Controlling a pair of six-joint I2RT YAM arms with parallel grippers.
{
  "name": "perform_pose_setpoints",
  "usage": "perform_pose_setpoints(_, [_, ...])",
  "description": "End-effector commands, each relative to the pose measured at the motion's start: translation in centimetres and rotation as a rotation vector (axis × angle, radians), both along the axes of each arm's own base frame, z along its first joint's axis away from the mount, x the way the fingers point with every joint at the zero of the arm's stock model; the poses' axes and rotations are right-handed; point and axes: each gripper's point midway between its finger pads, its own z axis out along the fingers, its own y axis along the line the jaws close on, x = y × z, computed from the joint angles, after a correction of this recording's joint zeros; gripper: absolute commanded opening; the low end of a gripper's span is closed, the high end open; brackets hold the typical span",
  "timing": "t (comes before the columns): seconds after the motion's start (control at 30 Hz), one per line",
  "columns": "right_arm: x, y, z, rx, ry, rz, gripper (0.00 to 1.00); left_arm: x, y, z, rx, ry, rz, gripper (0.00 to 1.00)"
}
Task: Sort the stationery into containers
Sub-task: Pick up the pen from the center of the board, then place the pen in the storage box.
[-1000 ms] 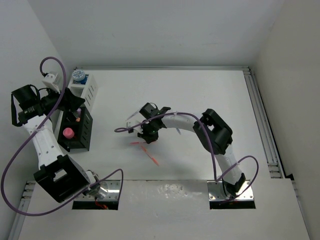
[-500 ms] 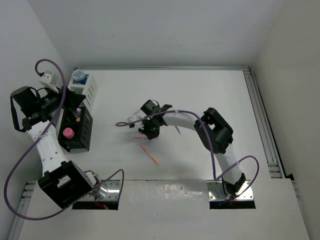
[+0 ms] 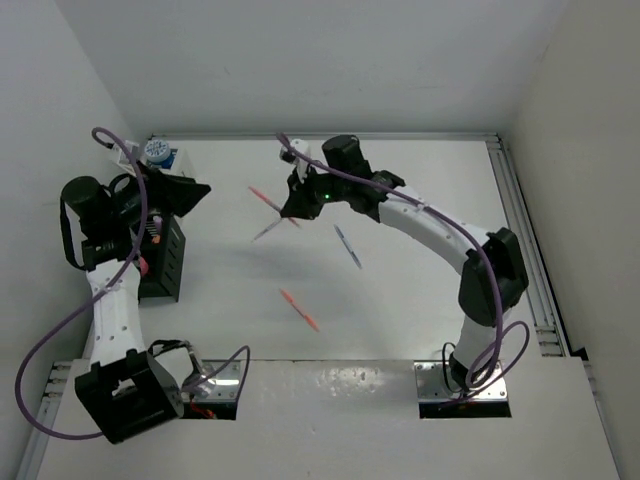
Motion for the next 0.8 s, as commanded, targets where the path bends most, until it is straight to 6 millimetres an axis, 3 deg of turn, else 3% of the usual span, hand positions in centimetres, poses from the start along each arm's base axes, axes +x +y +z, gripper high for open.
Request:
perform_pose_setpoints(0.0, [-0.1, 1.3, 6.6, 0.223, -0.008, -0.005, 0.0, -0.5, -2.4, 1.5, -0.07, 0.0, -0.052, 0.71])
perform_pose_setpoints(0.2, [-0.3, 2.2, 10.4, 0.344, -0.011, -0.011, 0.0, -0.9, -7.0, 2.4, -0.108, 0.019, -0.179, 0.73])
perform_pose_setpoints(0.3, [-0.7, 2.8, 11.2, 0.359, -0.004, -0.001, 0.0, -1.2, -9.1, 3.0, -0.109, 0.01, -0.234, 0.74])
perform_pose_setpoints(0.47, [-1.7, 3.2, 11.4, 0.362, -0.002, 0.03, 0.0, -0.3, -10.4, 3.6, -0.116, 0.009, -0.228, 0.74])
perform_pose_setpoints(0.6, [-2.2, 3.3, 11.5, 0.365, 0.0, 0.044, 0.0, 0.9, -10.8, 3.0, -0.11, 0.041, -0.194, 0.72])
perform_pose_setpoints(0.7, [-2.7, 3.6, 11.3, 0.363, 0.013, 0.056, 0.0, 1.8, -10.7, 2.6, -0.101, 0.044, -0.16, 0.63])
perform_pose_setpoints(0.73, [-2.7, 3.6, 11.0, 0.359, 0.017, 0.057, 0.0, 1.9, -10.8, 2.7, -0.101, 0.039, -0.167, 0.56])
perform_pose_setpoints(0.77, [-2.8, 3.7, 10.9, 0.357, 0.016, 0.059, 0.0, 2.0, -10.9, 3.0, -0.1, 0.024, -0.171, 0.41])
